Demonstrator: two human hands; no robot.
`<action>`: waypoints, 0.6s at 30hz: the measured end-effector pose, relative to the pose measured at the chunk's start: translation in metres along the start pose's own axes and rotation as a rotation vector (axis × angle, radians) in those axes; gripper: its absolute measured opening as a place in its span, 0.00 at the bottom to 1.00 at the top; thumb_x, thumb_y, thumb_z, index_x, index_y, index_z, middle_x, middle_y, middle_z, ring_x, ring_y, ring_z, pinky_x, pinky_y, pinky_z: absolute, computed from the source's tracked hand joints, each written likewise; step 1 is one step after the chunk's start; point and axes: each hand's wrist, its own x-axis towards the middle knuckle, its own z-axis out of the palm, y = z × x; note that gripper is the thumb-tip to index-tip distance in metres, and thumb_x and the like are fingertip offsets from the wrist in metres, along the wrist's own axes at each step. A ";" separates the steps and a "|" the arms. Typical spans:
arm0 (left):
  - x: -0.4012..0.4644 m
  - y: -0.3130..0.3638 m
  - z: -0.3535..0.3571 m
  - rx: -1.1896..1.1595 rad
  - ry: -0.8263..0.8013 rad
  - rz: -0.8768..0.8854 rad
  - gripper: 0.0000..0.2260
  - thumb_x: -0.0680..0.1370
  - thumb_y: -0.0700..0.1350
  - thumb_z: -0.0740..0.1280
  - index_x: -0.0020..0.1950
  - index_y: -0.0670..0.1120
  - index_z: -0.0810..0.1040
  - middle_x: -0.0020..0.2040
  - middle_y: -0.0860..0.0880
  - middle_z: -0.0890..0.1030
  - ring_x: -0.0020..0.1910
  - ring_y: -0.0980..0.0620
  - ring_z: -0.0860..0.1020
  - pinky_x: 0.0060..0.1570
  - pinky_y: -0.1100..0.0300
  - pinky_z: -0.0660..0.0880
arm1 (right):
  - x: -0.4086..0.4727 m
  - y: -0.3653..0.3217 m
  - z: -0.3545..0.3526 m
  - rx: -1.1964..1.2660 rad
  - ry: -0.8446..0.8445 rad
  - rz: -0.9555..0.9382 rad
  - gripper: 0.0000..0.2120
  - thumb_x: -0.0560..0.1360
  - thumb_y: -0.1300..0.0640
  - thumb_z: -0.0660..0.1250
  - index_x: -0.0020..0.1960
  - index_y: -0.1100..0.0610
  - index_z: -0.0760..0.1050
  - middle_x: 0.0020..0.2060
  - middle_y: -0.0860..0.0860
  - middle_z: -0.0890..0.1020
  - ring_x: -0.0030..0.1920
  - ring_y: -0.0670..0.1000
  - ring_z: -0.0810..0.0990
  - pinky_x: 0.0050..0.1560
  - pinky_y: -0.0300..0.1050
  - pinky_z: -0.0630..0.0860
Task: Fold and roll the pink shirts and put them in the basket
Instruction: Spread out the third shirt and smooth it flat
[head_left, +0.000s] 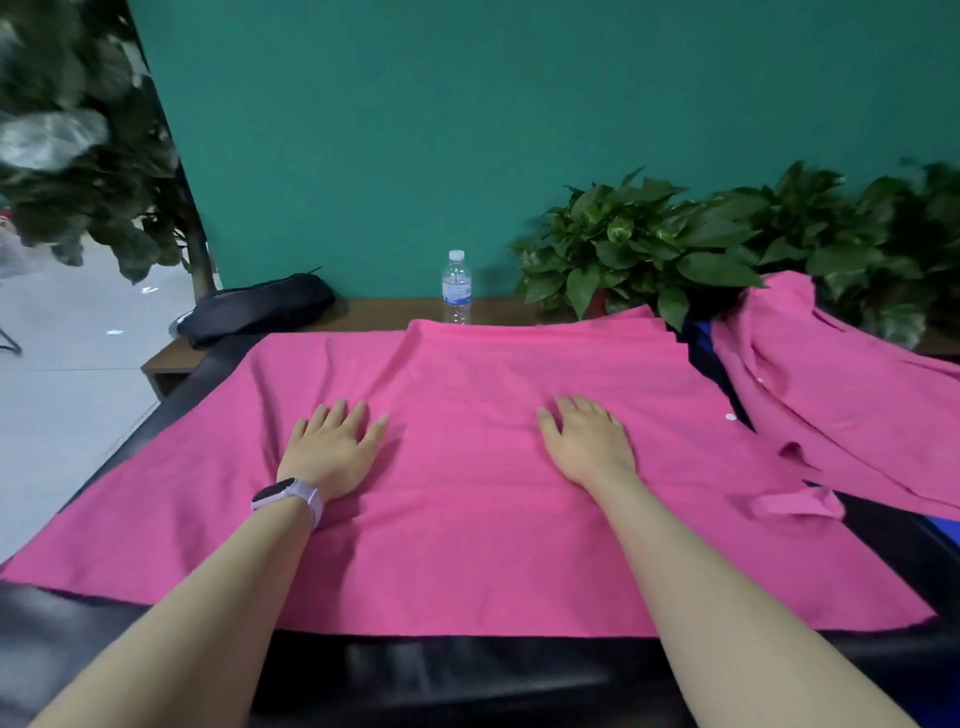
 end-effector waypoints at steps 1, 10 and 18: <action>-0.018 0.000 -0.002 0.001 -0.007 0.008 0.33 0.80 0.68 0.42 0.81 0.54 0.55 0.82 0.49 0.55 0.81 0.46 0.51 0.78 0.47 0.47 | -0.015 0.001 -0.005 0.017 -0.006 0.000 0.29 0.83 0.39 0.48 0.77 0.54 0.66 0.74 0.55 0.70 0.75 0.57 0.67 0.75 0.54 0.61; -0.143 0.076 -0.003 -0.058 0.060 0.271 0.26 0.84 0.60 0.51 0.77 0.47 0.66 0.77 0.41 0.65 0.77 0.42 0.61 0.75 0.48 0.59 | -0.130 0.048 -0.047 -0.053 0.056 0.056 0.26 0.82 0.41 0.53 0.72 0.56 0.70 0.68 0.57 0.75 0.69 0.59 0.72 0.72 0.56 0.64; -0.192 0.170 0.026 0.061 -0.075 0.538 0.35 0.80 0.70 0.44 0.83 0.53 0.51 0.83 0.50 0.50 0.81 0.50 0.48 0.79 0.49 0.45 | -0.247 0.154 -0.063 0.143 0.457 0.436 0.29 0.78 0.47 0.68 0.69 0.66 0.68 0.65 0.65 0.73 0.67 0.66 0.70 0.66 0.64 0.69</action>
